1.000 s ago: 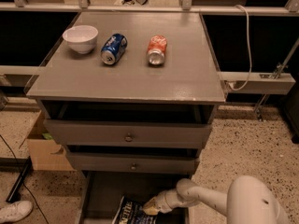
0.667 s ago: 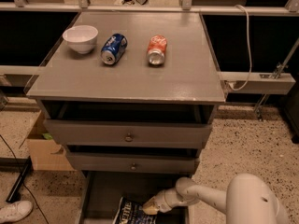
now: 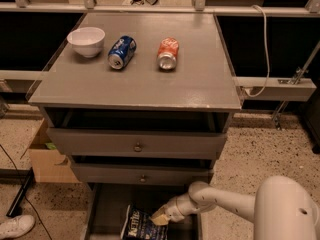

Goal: Pick blue chip bag from bottom drawer and place on counter

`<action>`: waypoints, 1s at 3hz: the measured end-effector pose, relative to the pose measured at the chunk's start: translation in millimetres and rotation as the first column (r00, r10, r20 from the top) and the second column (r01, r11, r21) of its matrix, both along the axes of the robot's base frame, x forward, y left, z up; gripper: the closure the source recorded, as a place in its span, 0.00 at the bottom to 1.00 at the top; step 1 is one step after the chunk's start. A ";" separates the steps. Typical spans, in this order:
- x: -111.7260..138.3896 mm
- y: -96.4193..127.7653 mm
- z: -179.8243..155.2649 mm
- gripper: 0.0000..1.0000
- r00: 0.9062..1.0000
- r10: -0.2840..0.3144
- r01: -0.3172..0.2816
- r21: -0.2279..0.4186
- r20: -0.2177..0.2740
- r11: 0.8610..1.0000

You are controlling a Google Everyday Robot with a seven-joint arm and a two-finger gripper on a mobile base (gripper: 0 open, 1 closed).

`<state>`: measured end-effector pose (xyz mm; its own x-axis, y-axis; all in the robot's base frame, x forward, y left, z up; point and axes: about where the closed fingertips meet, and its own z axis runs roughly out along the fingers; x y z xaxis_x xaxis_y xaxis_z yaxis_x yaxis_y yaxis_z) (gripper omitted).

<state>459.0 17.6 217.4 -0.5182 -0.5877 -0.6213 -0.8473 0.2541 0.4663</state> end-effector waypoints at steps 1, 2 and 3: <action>-2.8 -8.3 43.1 1.00 1.000 -0.004 0.004 -0.011 0.023 1.000; -22.9 -21.7 91.2 1.00 0.998 -0.012 0.014 -0.024 0.063 1.000; -25.6 -26.5 103.6 1.00 0.998 -0.024 0.025 -0.029 0.059 0.999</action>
Offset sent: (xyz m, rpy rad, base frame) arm -0.0333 -0.0489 0.1546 -0.0383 -0.1414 -0.0846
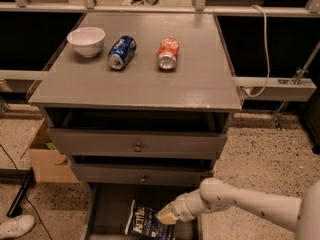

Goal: Pick blue chip bag from bottom drawer and place on counter

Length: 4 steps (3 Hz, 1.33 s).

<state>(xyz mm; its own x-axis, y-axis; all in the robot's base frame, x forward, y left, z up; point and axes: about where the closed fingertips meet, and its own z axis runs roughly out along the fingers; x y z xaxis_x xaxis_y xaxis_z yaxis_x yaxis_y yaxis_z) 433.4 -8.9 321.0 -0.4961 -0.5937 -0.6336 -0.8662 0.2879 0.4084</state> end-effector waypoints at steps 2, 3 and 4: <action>-15.8 -22.8 67.5 1.00 0.997 -0.056 0.058 -0.038 0.050 0.998; -17.3 -42.5 132.7 1.00 0.987 -0.077 0.090 -0.083 0.142 0.992; -17.3 -42.4 132.7 1.00 0.987 -0.077 0.090 -0.083 0.142 0.992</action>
Offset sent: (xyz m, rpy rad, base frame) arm -0.0233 -0.0503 0.1399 -0.0890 -0.1302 -0.1149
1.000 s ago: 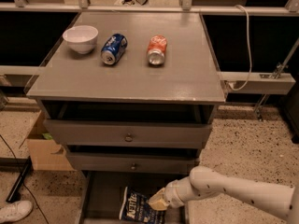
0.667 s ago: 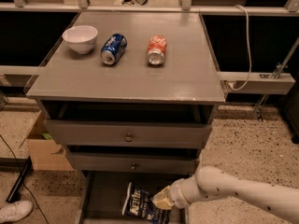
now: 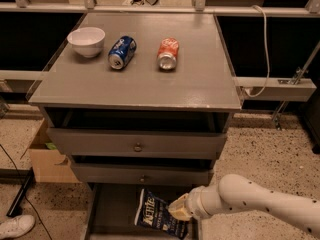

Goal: Pick blue chip bag from bottom drawer and place on counter

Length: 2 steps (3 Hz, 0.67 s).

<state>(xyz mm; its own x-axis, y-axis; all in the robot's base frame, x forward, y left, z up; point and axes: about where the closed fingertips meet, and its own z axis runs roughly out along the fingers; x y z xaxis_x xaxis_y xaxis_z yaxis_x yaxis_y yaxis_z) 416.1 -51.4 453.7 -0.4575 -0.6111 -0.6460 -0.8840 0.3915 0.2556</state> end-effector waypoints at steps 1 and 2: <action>-8.6 -6.2 31.1 1.00 0.999 -0.001 0.002 -0.015 0.043 1.000; -28.8 -15.5 83.9 1.00 0.991 0.007 -0.002 -0.039 0.132 0.999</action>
Offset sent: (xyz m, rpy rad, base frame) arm -0.0511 -0.0328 0.1546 -0.0728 -0.2520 -0.0008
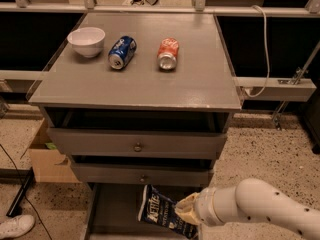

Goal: Pick blue chip bag from bottom drawer and place on counter

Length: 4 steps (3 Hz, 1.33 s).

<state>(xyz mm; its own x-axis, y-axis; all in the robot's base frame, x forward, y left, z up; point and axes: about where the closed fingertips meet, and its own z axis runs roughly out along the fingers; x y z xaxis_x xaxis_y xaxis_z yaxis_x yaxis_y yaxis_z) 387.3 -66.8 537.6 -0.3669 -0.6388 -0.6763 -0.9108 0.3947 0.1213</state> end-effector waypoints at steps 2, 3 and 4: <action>-20.0 -16.8 60.5 1.00 0.995 -0.020 0.023 -0.027 0.099 0.999; -15.2 -28.9 91.0 1.00 0.988 -0.041 0.047 -0.036 0.147 0.998; -10.2 -49.6 153.9 1.00 0.969 -0.076 0.091 -0.053 0.236 0.994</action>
Offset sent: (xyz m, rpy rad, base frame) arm -0.0164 -0.0097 0.0521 -0.0216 -0.0826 -0.0041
